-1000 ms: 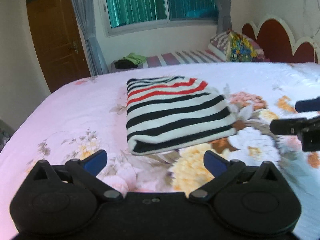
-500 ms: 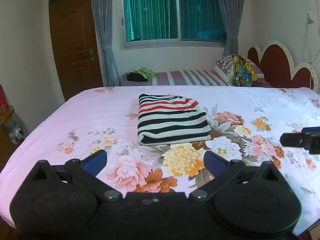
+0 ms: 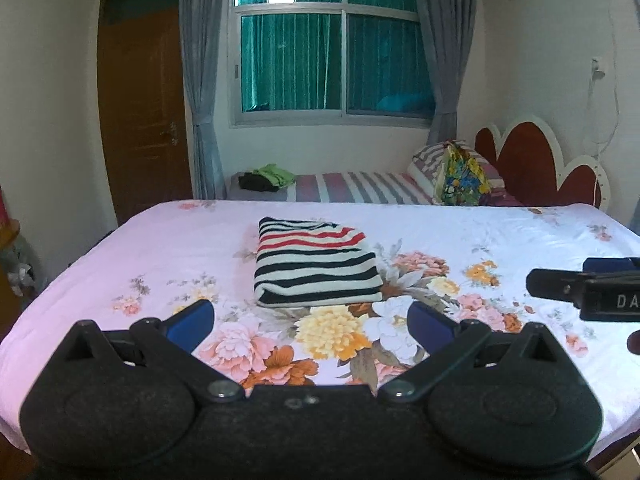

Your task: Fold small clothes

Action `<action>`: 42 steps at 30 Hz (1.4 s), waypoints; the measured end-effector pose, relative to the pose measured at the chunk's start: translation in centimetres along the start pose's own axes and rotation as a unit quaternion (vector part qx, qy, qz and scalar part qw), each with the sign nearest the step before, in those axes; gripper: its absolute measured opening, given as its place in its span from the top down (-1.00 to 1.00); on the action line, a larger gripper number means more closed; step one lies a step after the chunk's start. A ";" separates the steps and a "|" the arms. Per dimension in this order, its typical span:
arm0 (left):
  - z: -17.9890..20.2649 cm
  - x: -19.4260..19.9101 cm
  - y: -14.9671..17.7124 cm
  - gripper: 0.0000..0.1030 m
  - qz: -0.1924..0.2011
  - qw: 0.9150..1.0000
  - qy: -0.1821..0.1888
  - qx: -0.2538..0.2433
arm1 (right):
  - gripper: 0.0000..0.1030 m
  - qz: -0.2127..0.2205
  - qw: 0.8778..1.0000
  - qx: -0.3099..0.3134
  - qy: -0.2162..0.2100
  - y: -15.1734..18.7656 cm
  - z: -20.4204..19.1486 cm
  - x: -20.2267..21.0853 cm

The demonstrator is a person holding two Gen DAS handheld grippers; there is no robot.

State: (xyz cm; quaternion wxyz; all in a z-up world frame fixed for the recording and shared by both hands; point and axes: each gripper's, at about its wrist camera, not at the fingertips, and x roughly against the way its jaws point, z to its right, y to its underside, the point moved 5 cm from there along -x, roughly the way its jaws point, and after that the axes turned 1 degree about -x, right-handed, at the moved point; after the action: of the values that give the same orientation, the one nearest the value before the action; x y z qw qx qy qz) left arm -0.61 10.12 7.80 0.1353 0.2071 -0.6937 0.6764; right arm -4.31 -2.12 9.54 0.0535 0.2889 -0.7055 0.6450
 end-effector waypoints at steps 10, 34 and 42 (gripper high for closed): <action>0.1 0.2 0.0 -0.97 0.006 1.000 0.005 0.001 | -1.00 -0.002 1.000 -0.001 0.020 0.1 0.4 0.5; -0.1 0.5 0.9 -0.97 0.008 1.000 0.000 0.009 | -1.00 -0.017 1.000 0.002 0.022 1.1 0.4 0.6; -0.1 0.5 0.9 -0.97 0.009 1.000 0.001 0.010 | -1.00 -0.016 1.000 0.003 0.023 1.1 0.3 0.6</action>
State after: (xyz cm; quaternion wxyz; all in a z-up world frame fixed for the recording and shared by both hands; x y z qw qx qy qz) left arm -1.49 10.14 7.28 0.1276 0.2014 -0.6886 0.6849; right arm -5.17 -2.63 8.80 0.0792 0.2857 -0.6975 0.6523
